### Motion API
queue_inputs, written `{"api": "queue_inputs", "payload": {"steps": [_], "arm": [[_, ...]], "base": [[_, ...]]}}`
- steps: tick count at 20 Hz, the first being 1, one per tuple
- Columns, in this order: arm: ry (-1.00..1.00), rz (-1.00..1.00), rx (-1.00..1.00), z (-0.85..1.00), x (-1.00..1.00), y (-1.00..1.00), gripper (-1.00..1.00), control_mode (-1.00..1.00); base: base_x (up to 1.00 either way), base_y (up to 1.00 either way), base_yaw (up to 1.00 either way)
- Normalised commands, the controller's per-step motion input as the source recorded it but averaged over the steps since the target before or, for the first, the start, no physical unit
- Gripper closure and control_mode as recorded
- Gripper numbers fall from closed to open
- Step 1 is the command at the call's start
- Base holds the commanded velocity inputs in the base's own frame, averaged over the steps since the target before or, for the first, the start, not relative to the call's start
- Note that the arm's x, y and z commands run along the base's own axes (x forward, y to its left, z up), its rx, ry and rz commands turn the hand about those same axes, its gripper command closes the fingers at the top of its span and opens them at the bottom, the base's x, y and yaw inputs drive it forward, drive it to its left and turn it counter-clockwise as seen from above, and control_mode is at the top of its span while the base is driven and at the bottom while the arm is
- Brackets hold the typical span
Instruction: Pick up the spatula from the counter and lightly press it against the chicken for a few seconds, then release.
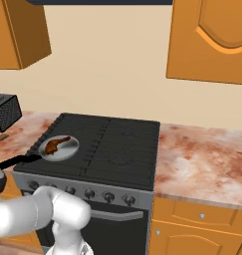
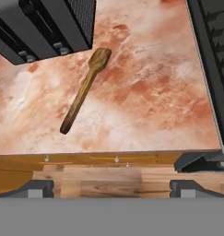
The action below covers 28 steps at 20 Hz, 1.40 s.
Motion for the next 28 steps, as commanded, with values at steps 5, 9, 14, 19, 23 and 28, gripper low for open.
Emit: {"api": "queue_inputs", "payload": {"steps": [5, 9, 14, 19, 23, 28], "arm": [[0.08, -0.05, 0.00, -0.20, 0.20, 0.15, -1.00, -1.00], [0.04, -0.05, 0.00, -0.12, 0.13, 0.15, -1.00, -1.00], [0.03, -0.04, 0.00, -0.14, 0.13, 0.15, -1.00, -1.00], [0.04, -0.04, 0.00, -0.20, 0.12, 0.13, -1.00, -1.00], [0.05, -0.04, 0.00, -0.18, 0.11, 0.12, -1.00, -1.00], [0.03, -0.02, 0.00, -0.14, 0.07, 0.11, -1.00, -1.00]], "base": [[0.00, 0.00, 0.00], [0.00, 0.00, 0.00], [0.00, 0.00, 0.00], [0.00, 0.00, 0.00], [0.00, 0.00, 0.00], [0.00, 0.00, 0.00]]}}
